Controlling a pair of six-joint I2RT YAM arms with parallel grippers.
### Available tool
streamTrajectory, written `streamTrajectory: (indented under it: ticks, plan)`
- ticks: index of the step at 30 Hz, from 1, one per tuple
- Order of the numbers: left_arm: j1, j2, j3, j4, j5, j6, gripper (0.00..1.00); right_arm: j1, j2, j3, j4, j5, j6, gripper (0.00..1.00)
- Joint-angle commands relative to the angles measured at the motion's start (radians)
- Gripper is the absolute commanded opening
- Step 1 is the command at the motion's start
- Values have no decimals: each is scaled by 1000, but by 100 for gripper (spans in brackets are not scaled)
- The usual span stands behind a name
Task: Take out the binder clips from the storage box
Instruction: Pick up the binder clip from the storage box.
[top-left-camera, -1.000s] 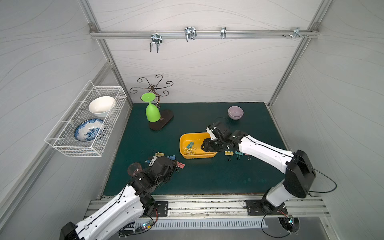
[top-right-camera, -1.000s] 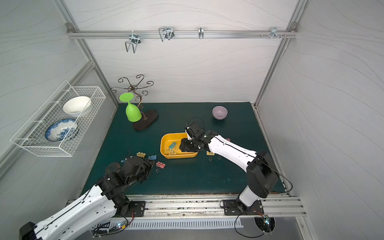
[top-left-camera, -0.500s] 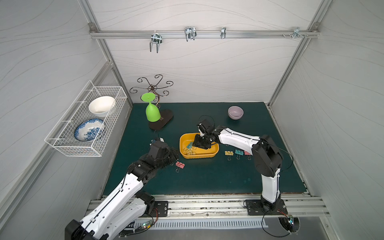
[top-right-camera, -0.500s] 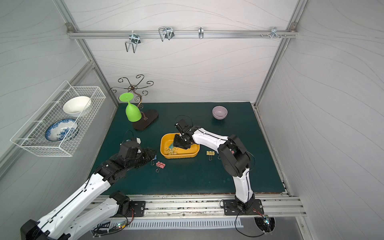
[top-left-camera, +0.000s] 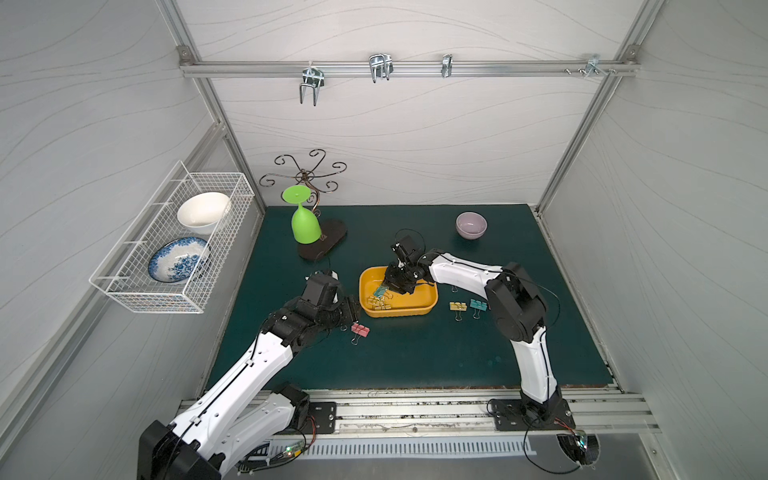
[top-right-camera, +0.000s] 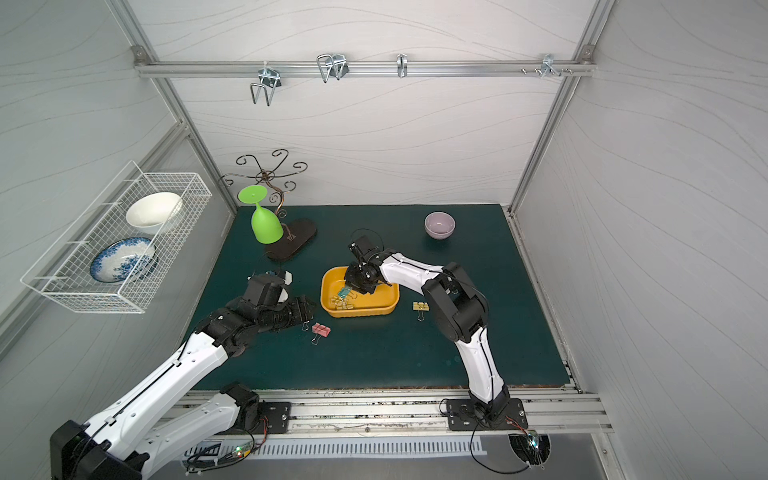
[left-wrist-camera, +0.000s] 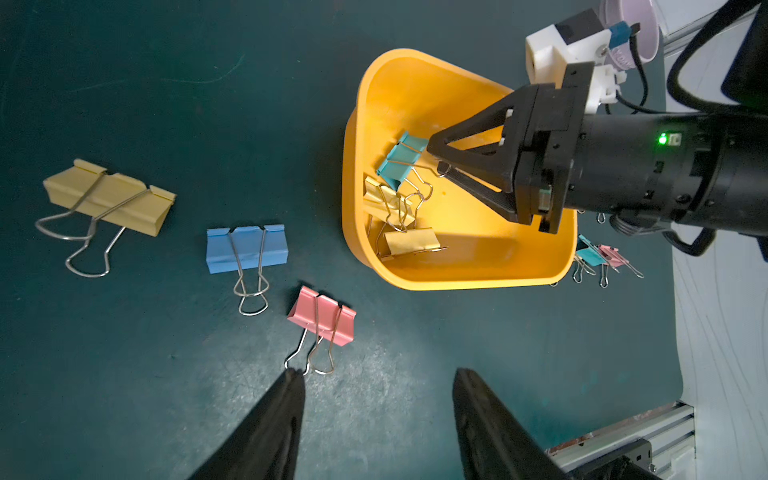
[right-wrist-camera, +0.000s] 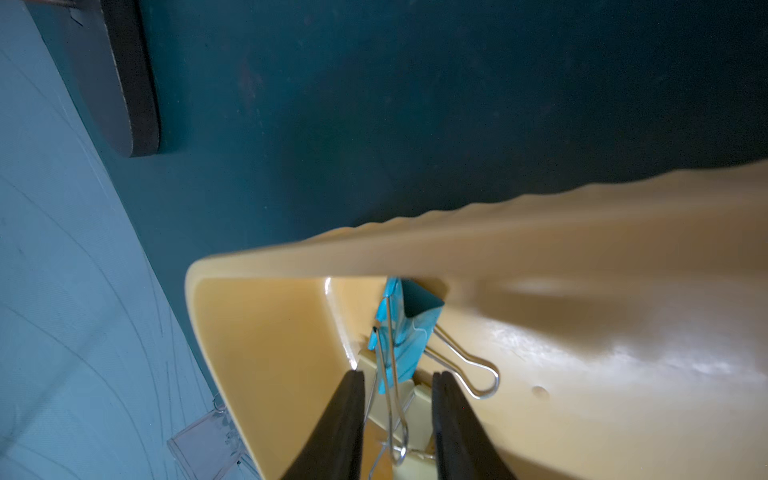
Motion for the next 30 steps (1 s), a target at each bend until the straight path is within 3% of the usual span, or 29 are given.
streamTrajectory:
  ticks: [1, 5, 8, 11, 16, 19, 25, 30]
  plan:
    - [4, 6, 41, -13, -20, 24, 62, -3, 8, -7, 37, -23, 41, 20]
    - [4, 12, 53, -24, -20, 26, 63, -8, -50, -56, 63, 41, 60, 9]
    - [4, 7, 63, -7, 31, 69, 70, -18, -123, -92, 61, 130, 51, 3]
    - [4, -5, 117, -35, 118, 233, 77, -28, -204, -129, 57, 204, 31, 0]
    - [4, -40, 186, -133, 26, 375, 91, -43, -334, -198, 40, 268, 12, 0]
    - [4, -73, 158, -112, 23, 361, 98, -36, -436, -262, 28, 300, 18, 0]
    - [4, -76, 114, -74, 8, 222, 98, 34, -680, -428, 2, 494, 108, 0]
    - [4, -63, 97, -63, 5, 173, 98, 137, -832, -536, -84, 616, 268, 0]
